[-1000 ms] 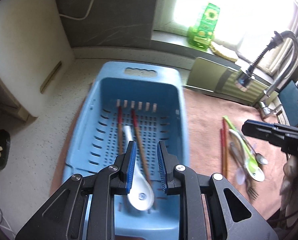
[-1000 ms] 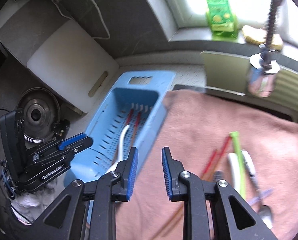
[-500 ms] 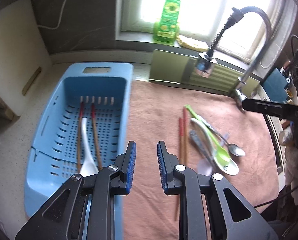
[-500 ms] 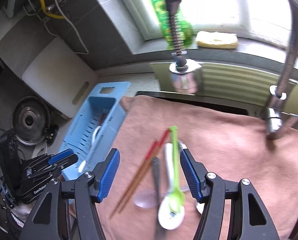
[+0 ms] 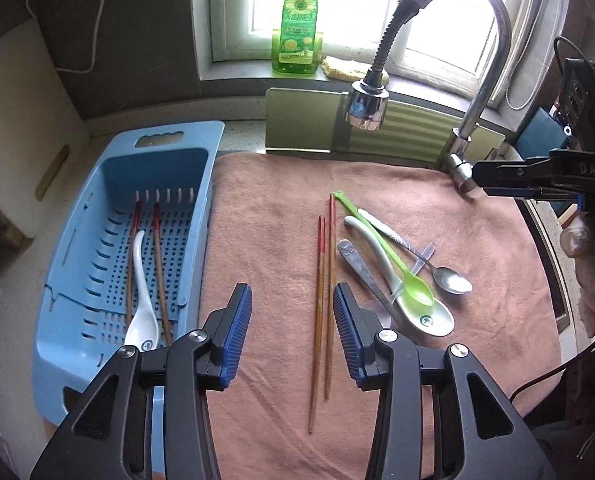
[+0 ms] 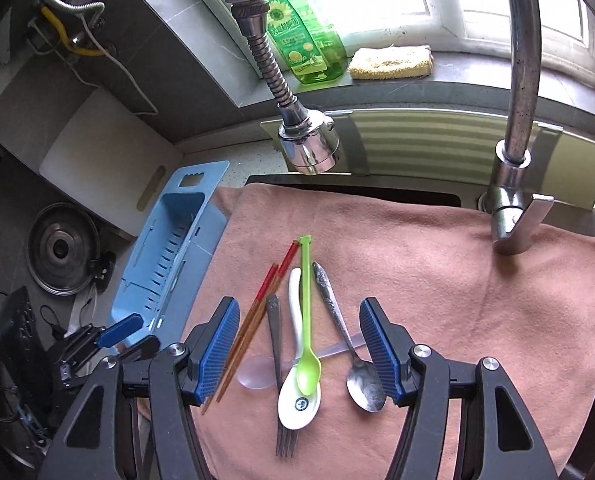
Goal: Organize utensils
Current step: 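Move both tools back over the utensils on the towel, then close the right tool on the green plastic spoon while the left tool lowers onto a chopstick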
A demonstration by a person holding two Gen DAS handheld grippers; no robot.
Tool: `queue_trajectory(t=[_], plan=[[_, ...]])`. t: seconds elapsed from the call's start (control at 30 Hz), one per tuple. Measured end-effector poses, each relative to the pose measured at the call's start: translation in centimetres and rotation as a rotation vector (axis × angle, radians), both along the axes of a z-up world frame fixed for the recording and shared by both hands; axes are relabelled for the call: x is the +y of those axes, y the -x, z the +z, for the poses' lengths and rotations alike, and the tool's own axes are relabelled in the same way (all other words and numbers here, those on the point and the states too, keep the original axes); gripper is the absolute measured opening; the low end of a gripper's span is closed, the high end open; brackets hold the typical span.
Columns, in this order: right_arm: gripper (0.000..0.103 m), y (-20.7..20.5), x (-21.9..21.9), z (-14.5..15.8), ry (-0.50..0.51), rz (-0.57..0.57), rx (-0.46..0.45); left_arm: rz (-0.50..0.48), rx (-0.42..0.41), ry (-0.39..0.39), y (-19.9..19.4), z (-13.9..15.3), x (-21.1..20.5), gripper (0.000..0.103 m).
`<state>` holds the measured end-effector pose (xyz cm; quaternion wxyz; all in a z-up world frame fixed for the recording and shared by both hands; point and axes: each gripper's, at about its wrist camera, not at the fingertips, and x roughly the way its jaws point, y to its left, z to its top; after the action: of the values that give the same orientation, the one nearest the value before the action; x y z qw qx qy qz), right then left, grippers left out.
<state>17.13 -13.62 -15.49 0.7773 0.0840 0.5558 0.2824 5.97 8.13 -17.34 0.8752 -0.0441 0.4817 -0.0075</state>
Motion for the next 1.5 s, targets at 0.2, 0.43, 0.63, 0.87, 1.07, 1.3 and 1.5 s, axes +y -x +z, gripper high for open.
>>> queue_trajectory(t=[0.2, 0.43, 0.63, 0.87, 1.07, 1.3, 1.5], plan=[[0.057, -0.6, 0.1, -0.8, -0.034, 0.032, 0.05, 0.004, 0.041, -0.008, 0.0, -1.2, 0.4, 0.041], [0.038, -1.5, 0.4, -3.6, -0.032, 0.042, 0.152, -0.032, 0.089, 0.0, -0.3, -2.9, -0.2, 0.038], [0.028, -1.5, 1.2, -5.5, -0.014, 0.078, 0.218, -0.076, 0.135, 0.011, -1.0, -4.4, -1.0, 0.027], [0.023, -1.5, 3.5, -7.7, 0.037, 0.118, 0.25, -0.092, 0.189, 0.033, -2.0, -6.3, -1.0, 0.021], [0.021, -1.7, 4.6, -9.5, 0.067, 0.128, 0.273, -0.126, 0.23, -0.005, -2.6, -7.5, -1.8, 0.021], [0.019, -2.2, 4.8, -10.5, 0.062, 0.117, 0.3, -0.148, 0.248, -0.058, -3.8, -8.5, -2.4, 0.017], [0.018, -2.5, 5.2, -11.0, 0.061, 0.113, 0.309, -0.155, 0.263, -0.06, -4.6, -9.3, -2.6, 0.017]])
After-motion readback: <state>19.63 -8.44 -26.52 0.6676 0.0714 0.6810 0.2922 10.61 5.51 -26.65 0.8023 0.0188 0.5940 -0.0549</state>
